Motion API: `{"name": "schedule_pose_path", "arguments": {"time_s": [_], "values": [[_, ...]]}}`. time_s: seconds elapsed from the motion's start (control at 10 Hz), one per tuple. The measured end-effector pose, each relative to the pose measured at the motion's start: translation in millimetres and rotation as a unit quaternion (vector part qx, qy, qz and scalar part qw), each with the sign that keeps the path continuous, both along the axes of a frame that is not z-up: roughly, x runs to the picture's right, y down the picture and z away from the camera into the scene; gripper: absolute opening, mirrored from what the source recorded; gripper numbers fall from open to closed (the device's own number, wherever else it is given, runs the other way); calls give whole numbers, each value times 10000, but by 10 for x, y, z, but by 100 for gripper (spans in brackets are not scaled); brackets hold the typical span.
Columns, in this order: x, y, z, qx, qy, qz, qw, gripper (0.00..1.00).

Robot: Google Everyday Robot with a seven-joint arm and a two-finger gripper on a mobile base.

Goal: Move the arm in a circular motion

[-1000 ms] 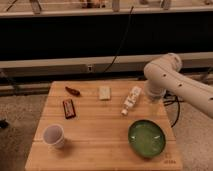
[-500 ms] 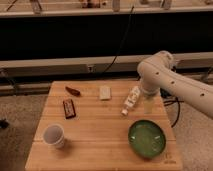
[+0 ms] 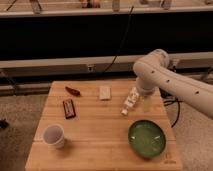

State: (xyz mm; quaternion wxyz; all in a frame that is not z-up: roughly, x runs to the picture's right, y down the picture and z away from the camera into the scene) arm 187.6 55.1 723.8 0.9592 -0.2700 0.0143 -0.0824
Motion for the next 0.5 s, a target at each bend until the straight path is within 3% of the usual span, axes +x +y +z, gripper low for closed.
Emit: {"name": "schedule_pose_path", "arguments": {"time_s": [0.5], "values": [[-160,58,-13,-35,-74,-52,10000,80]]}}
